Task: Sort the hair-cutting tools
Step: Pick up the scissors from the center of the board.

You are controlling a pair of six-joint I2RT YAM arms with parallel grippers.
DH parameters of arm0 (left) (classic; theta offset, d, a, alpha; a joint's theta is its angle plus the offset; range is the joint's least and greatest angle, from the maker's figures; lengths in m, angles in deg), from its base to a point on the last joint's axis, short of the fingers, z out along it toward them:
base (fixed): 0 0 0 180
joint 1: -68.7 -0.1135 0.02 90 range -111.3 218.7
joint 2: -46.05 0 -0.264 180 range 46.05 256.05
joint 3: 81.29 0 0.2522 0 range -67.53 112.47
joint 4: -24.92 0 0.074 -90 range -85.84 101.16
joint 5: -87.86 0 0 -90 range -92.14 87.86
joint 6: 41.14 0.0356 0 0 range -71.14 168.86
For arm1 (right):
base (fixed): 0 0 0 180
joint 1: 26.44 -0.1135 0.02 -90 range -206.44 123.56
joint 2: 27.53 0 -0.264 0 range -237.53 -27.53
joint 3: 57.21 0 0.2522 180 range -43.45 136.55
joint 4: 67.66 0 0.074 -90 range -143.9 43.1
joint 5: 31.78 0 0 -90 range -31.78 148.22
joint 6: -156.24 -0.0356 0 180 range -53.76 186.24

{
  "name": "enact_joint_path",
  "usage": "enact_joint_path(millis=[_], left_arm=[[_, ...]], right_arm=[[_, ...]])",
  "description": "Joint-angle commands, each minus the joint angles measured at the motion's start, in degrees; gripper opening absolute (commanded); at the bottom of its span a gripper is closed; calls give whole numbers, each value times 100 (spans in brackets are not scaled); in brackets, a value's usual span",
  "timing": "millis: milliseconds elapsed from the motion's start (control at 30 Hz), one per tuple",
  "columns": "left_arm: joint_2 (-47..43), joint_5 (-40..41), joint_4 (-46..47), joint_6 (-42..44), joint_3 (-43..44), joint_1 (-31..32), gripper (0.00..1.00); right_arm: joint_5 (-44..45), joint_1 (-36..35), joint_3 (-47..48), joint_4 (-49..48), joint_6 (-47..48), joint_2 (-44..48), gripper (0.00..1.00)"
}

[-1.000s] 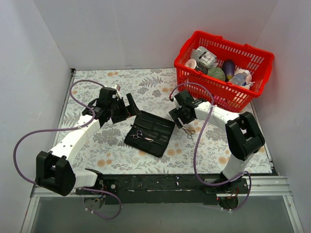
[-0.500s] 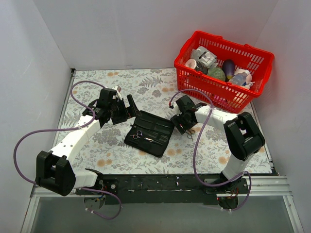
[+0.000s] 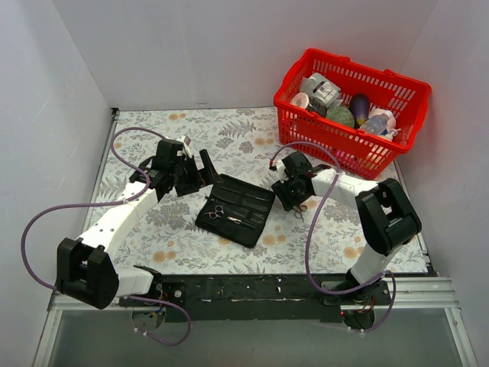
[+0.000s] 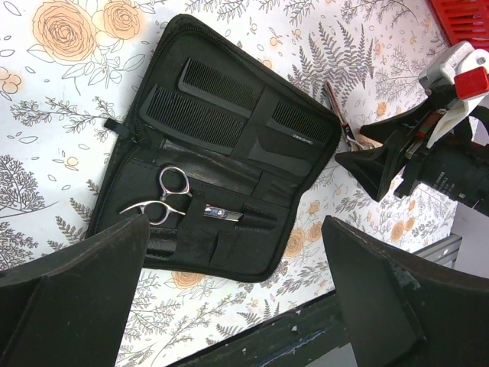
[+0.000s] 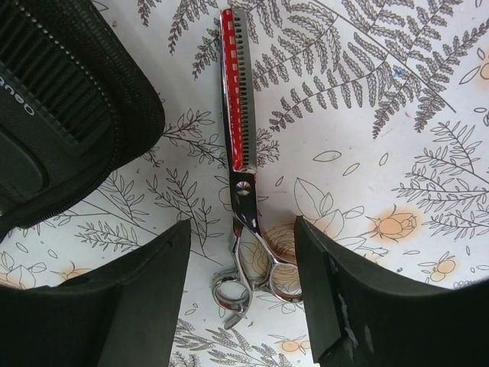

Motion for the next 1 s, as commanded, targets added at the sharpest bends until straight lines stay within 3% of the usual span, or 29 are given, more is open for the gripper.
enact_joint_path(millis=[0, 967], left_arm=[[-242, -50, -38, 53, 82, 7, 98], [-435, -199, -29, -114, 12, 16, 98]], right_arm=[[-143, 94, -471, 193, -79, -165, 64], [-284, -37, -814, 993, -1511, 398, 48]])
